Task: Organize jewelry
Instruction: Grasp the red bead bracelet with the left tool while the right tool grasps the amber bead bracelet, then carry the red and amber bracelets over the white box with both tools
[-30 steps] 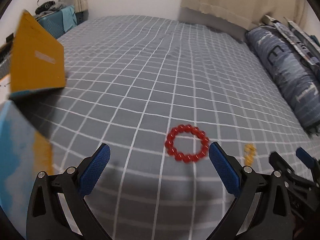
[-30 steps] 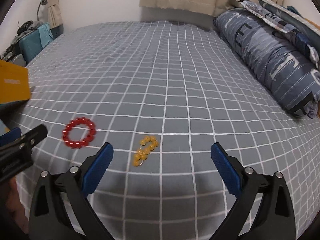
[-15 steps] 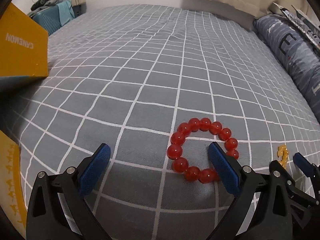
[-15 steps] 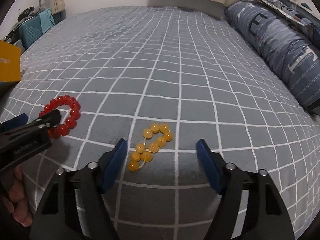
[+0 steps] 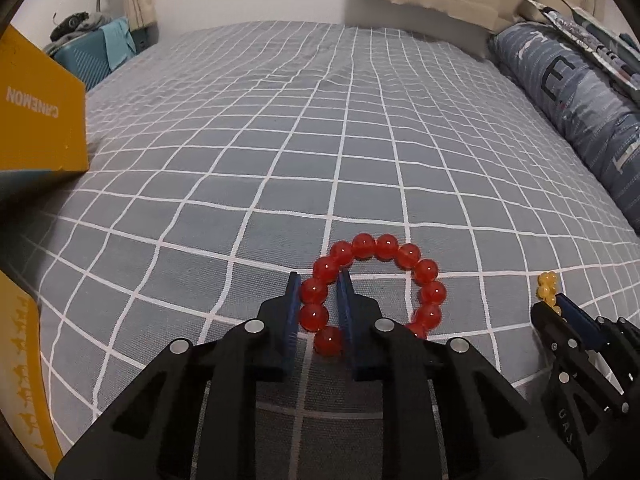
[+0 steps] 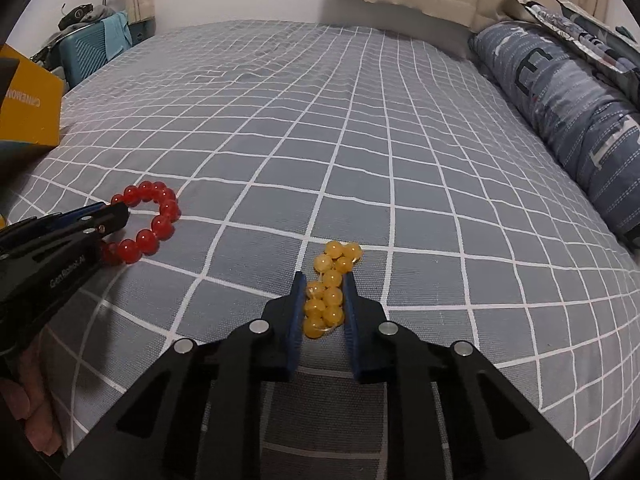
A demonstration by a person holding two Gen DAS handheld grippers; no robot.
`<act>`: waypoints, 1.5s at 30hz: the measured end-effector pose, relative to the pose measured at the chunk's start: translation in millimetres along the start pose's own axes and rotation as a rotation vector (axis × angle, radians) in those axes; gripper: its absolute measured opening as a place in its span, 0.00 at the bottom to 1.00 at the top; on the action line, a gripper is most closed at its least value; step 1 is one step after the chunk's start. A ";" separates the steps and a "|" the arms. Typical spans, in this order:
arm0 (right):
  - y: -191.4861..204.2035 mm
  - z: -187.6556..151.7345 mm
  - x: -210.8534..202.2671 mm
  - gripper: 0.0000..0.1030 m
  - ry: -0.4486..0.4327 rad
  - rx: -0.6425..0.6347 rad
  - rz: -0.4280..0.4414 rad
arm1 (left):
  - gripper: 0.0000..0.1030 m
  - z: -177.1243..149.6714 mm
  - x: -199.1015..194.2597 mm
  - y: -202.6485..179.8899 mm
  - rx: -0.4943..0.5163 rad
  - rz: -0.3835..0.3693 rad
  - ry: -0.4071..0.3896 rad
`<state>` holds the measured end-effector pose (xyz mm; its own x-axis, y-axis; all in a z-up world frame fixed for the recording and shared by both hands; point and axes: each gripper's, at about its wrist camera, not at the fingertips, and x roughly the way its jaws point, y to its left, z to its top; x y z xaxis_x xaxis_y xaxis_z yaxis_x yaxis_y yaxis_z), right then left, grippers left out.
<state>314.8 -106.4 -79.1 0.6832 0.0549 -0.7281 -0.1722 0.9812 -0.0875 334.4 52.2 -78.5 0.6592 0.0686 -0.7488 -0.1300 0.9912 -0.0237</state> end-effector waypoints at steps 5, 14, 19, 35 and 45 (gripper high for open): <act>0.8 -0.4 -0.3 0.17 -0.003 0.000 -0.002 | 0.15 -0.4 -3.6 -0.7 0.004 -0.003 -0.015; 2.2 -2.2 -0.6 0.17 -0.010 -0.008 -0.013 | 0.13 -3.2 -6.7 -0.3 0.009 -0.006 -0.026; 2.5 -2.3 -1.0 0.17 -0.013 -0.012 -0.018 | 0.13 -2.8 -6.7 -0.8 0.007 -0.018 -0.029; -24.9 4.3 -28.3 0.09 -0.002 0.100 -0.012 | 0.13 -1.1 -41.3 -2.9 0.017 -0.032 -0.015; -35.8 -4.0 -58.5 0.09 -0.010 0.126 -0.011 | 0.13 -6.2 -72.0 -6.5 0.014 -0.037 -0.021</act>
<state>278.1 -145.5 -36.1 0.6920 0.0450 -0.7205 -0.0744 0.9972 -0.0091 283.2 40.1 -28.5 0.6785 0.0339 -0.7338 -0.0951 0.9946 -0.0420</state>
